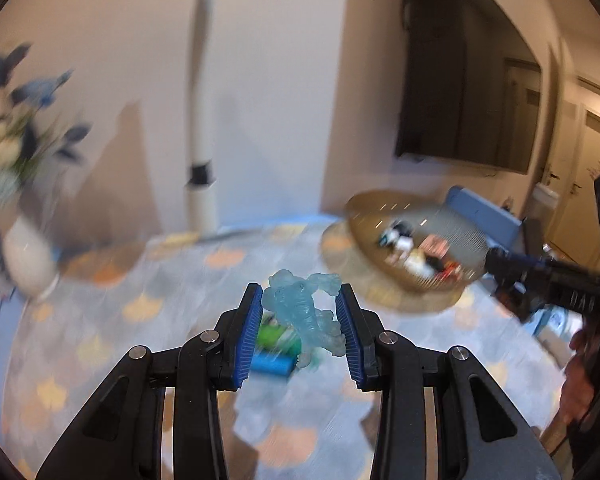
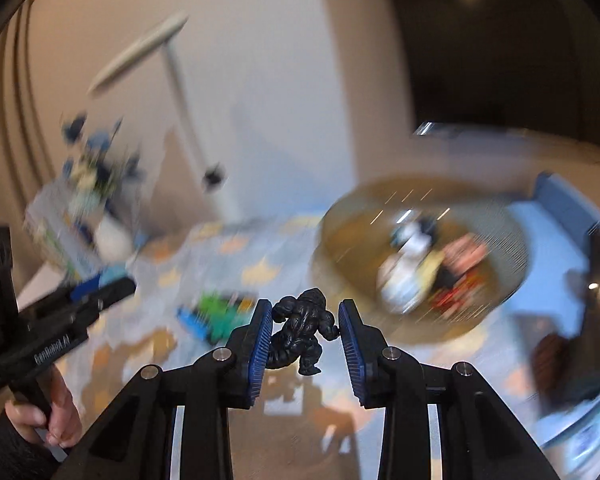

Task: Organize rigid objects
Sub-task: 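Carry both figures over the amber bowl and open both tools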

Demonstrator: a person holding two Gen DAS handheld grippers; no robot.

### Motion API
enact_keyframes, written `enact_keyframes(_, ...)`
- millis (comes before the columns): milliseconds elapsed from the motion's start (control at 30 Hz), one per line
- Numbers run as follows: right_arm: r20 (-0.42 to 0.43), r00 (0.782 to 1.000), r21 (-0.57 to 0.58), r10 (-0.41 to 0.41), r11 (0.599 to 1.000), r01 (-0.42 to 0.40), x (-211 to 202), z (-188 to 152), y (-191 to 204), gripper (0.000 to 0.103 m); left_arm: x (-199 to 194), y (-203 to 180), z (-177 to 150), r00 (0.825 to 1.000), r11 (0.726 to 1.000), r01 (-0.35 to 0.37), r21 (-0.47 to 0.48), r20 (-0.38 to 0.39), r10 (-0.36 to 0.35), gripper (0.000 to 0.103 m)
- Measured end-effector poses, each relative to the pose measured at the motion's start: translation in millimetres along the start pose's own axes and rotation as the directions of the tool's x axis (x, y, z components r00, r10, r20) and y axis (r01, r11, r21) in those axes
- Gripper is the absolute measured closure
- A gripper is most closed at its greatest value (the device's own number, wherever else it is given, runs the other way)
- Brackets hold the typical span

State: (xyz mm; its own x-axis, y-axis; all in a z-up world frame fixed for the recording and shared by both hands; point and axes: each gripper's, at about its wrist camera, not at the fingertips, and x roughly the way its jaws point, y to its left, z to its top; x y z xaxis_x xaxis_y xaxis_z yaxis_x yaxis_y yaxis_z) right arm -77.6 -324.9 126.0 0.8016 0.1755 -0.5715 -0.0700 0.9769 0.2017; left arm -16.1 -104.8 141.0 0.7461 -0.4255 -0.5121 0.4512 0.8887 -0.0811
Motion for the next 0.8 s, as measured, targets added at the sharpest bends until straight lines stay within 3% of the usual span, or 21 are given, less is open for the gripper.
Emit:
enact_keyframes(133, 0.069, 0.993, 0.053, -0.098, 0.994, 0.094, -28, 49, -33, 0.070, 21, -25, 39, 0.997, 0.997, 0.080, 0.000, 0.011, -0.080, 0.068)
enact_keyframes(233, 0.073, 0.984, 0.113, -0.161, 0.982, 0.152, -33, 76, -62, 0.069, 55, -49, 54, 0.990, 0.991, 0.136, 0.005, -0.038, -0.135, 0.068)
enact_keyframes(367, -0.042, 0.981, 0.179, -0.188, 0.965, 0.192, -1, 80, -92, 0.069, 115, -84, 40, 0.972, 0.985, 0.173, 0.010, -0.163, -0.169, 0.068)
enact_keyframes(467, -0.140, 0.972, 0.196, -0.189, 0.957, 0.214, 31, 69, -105, 0.069, 140, -97, 35, 0.960, 0.980, 0.200, 0.004, -0.203, -0.195, 0.068)
enact_keyframes(600, -0.211, 0.963, 0.216, -0.166, 0.953, 0.212, 57, 57, -114, 0.069, 154, -111, 37, 0.957, 0.979, 0.202, 0.033, -0.219, -0.190, 0.066)
enact_keyframes(633, -0.216, 0.964, 0.220, -0.155, 0.954, 0.202, 61, 58, -114, 0.067, 154, -113, 39, 0.961, 0.980, 0.194, 0.041, -0.209, -0.181, 0.060)
enact_keyframes(700, -0.218, 0.963, 0.215, -0.159, 0.955, 0.206, 62, 58, -118, 0.059, 151, -112, 45, 0.970, 0.984, 0.168, 0.054, -0.189, -0.155, 0.021)
enact_keyframes(800, -0.193, 0.960, 0.191, -0.201, 0.952, 0.238, 56, 61, -116, 0.053, 129, -98, 50, 0.976, 0.985, 0.169, 0.034, -0.142, -0.163, 0.019)
